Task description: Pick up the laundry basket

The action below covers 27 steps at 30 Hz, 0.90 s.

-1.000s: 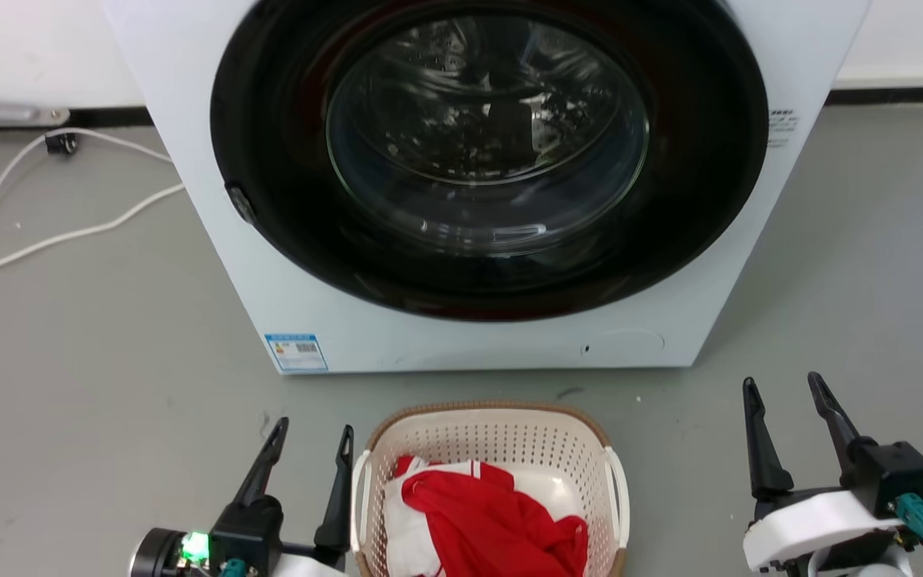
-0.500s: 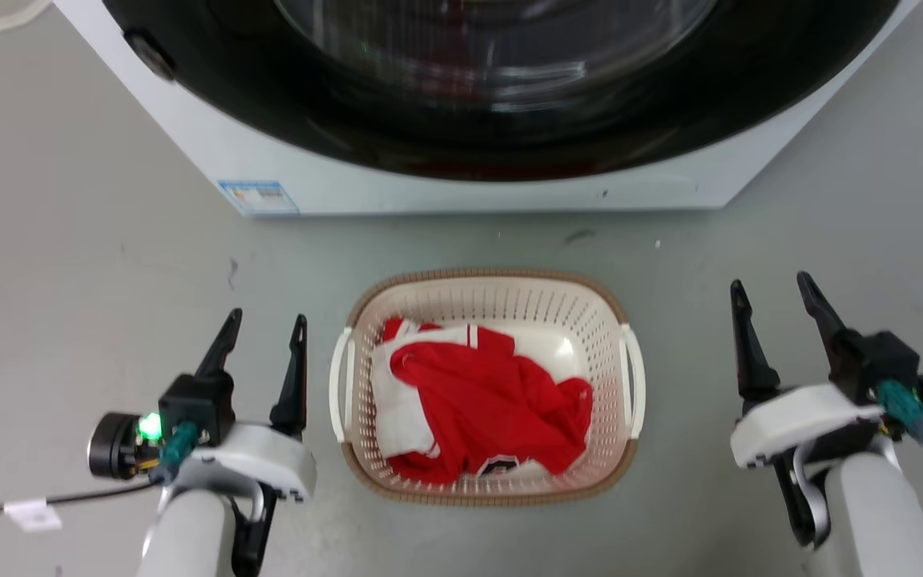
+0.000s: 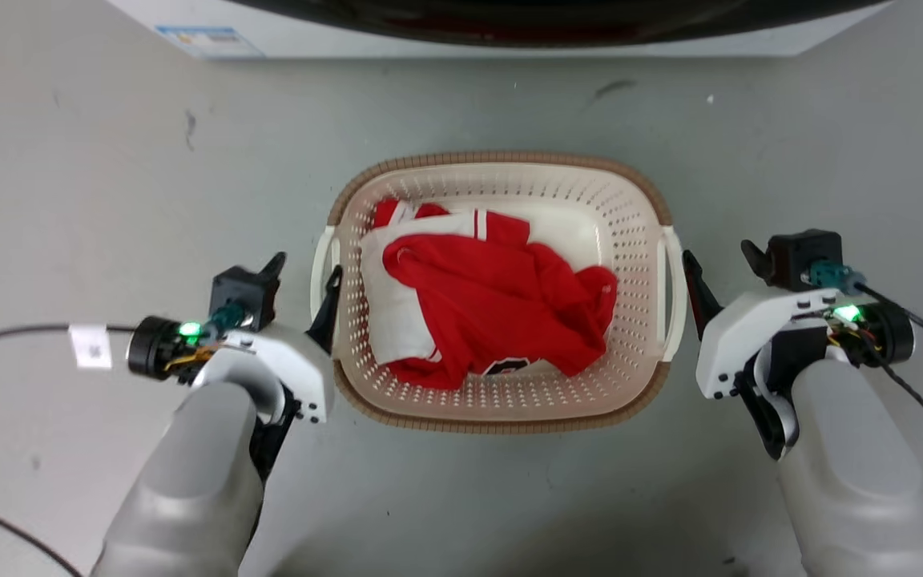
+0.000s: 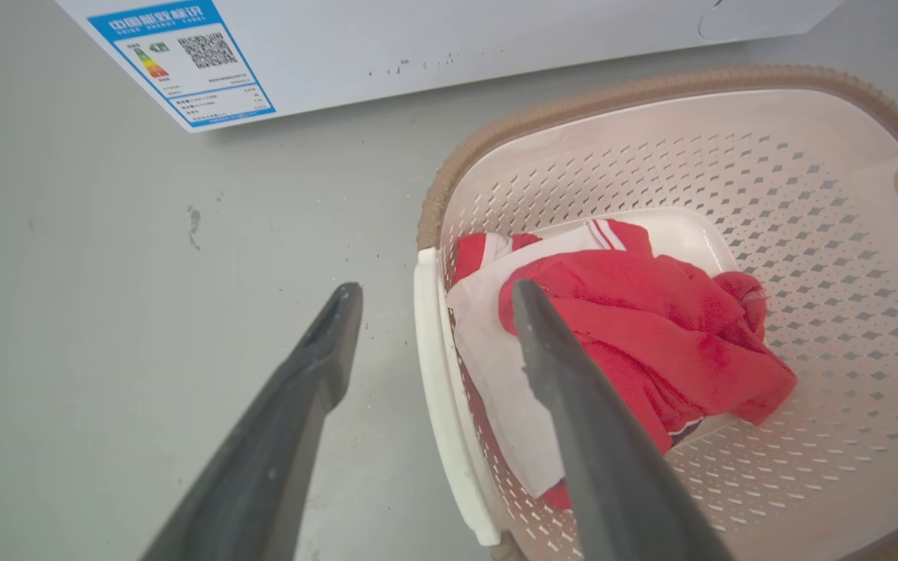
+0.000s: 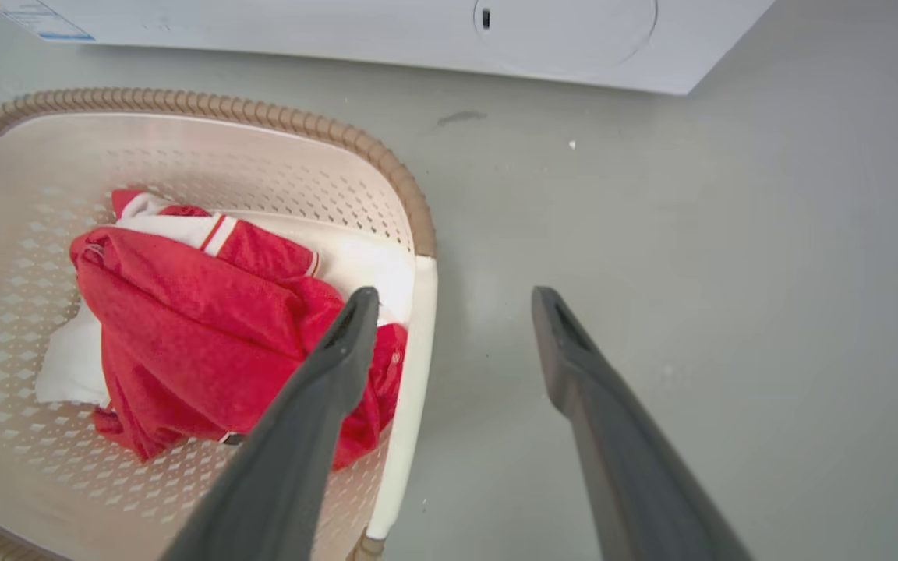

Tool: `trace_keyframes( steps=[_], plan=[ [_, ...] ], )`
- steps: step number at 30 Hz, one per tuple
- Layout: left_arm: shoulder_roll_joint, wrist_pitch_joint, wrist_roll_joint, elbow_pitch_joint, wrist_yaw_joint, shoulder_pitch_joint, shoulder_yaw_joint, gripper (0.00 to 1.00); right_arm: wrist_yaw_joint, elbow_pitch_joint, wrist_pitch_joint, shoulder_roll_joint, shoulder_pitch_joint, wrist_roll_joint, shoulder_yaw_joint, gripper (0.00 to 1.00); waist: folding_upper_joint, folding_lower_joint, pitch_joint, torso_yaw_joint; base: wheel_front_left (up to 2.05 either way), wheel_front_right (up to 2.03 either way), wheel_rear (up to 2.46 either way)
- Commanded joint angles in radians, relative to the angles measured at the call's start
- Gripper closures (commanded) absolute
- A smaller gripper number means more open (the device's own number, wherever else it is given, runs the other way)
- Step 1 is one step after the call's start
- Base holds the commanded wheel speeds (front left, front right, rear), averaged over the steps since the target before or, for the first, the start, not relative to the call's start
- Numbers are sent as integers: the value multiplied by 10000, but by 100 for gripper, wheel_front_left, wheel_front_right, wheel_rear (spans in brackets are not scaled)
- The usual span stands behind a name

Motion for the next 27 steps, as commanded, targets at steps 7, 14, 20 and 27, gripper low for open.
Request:
trace_keyframes(
  steps=[7, 14, 20, 27],
  plan=[
    [480, 692, -1828, 1269, 12, -1723, -2015, 0, -7, 1465, 976, -18, -1309, -86, 84, 0, 0, -2, 1192, 248, 0, 0, 0],
    [1201, 1892, -3726, 1383, 10, -2661, -4103, 0, -7, 2834, 1619, -18, -2488, 294, 585, 0, 0, -2, 1790, 265, 0, 0, 0],
    [1735, 2651, -5018, 1187, 17, -3146, -5597, 0, -7, 3877, 1961, -18, -3321, 413, 710, 0, 0, -2, 2109, 317, 0, 0, 0],
    [1993, 2567, -5917, 1122, 16, -3651, -6975, 0, -7, 4674, 1905, -18, -3989, 336, 715, 0, 0, -2, 2255, 370, 0, 0, 0]
  ],
)
